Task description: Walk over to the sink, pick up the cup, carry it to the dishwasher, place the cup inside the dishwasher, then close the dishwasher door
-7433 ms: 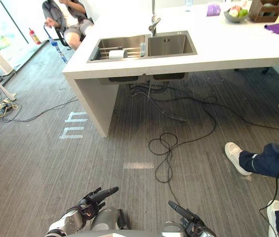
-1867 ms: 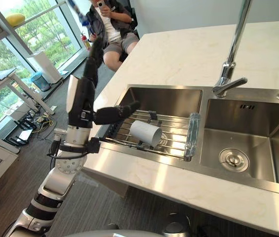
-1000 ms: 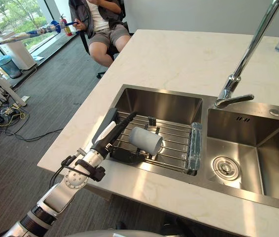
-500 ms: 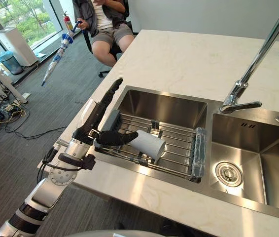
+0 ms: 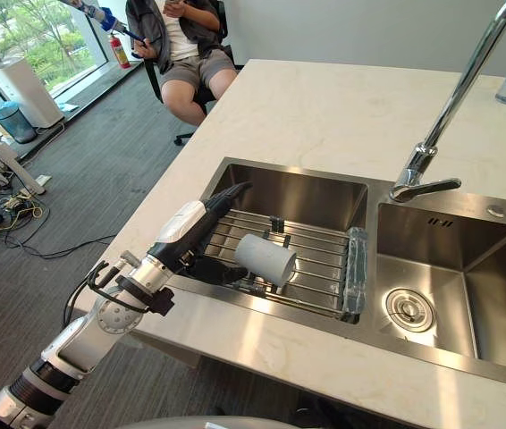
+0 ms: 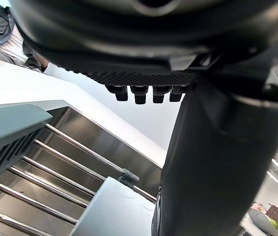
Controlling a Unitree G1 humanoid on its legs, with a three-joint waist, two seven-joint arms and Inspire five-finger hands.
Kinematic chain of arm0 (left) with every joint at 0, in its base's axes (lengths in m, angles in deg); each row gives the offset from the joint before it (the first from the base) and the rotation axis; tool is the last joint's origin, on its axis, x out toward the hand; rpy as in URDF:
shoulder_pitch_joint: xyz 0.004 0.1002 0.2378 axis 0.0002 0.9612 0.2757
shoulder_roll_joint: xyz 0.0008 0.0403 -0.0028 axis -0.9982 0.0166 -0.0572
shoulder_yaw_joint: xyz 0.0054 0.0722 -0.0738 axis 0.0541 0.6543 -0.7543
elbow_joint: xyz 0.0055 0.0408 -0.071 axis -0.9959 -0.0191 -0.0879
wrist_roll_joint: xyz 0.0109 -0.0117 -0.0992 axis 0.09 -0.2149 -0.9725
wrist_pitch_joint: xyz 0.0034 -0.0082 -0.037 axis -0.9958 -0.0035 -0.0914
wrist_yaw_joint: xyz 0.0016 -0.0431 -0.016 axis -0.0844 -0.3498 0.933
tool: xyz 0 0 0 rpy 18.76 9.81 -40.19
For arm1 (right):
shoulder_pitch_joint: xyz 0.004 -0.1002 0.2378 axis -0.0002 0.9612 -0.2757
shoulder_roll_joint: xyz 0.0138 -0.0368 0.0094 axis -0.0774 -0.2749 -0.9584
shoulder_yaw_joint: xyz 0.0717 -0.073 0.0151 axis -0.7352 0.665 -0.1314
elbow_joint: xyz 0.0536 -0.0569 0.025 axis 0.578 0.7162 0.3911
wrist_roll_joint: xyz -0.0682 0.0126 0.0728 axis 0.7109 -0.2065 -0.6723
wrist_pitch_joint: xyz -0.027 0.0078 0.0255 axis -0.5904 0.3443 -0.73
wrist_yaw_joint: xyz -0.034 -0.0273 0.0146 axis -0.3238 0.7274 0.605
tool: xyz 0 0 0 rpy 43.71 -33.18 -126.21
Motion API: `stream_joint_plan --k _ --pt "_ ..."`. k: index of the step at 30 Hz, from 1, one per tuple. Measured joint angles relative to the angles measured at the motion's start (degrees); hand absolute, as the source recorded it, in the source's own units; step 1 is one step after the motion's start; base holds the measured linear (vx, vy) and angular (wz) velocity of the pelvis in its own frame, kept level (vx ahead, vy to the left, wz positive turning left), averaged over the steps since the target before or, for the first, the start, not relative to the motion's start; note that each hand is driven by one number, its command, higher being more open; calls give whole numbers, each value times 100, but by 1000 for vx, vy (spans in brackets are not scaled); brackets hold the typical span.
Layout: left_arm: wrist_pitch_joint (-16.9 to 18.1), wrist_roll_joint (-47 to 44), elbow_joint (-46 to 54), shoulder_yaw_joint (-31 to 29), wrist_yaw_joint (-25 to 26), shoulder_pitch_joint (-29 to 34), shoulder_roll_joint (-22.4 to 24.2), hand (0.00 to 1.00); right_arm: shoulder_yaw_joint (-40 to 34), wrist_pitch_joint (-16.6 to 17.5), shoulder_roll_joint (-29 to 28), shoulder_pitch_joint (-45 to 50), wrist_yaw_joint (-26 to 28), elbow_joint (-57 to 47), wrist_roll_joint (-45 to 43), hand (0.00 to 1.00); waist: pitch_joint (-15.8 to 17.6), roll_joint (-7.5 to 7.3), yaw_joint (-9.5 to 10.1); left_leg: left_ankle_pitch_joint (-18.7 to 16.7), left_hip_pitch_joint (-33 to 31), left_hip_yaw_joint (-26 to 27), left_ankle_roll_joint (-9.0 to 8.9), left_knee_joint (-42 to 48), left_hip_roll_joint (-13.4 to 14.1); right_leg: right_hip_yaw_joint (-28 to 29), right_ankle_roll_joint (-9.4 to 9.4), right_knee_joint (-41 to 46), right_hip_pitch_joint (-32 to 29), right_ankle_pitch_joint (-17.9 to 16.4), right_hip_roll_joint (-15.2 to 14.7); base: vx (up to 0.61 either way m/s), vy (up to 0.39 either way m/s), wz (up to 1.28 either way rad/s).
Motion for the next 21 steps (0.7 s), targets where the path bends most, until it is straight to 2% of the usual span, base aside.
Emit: stream_joint_plan --k 7,12,21 --pt "86 -1 -258 20 115 -198 -137 100 6 1 2 -30 0 47 -61 100 -19 3 -66 2 0 -14 2 -34 -8 -93 5 1 -11 40 -10 1 1 0" --pt "84 4 -654 141 100 -264 -137 100 9 -7 12 -43 0 87 -154 100 -41 23 -94 0 3 -12 3 -49 -6 -98 -17 0 -36 229 -11 0 0 0" --pt "131 17 -995 492 -27 -302 -140 100 115 18 26 -53 14 68 -178 100 -41 24 -208 -6 21 71 -5 -46 6 -54 -15 -2 -59 241 -10 -26 9 -5"
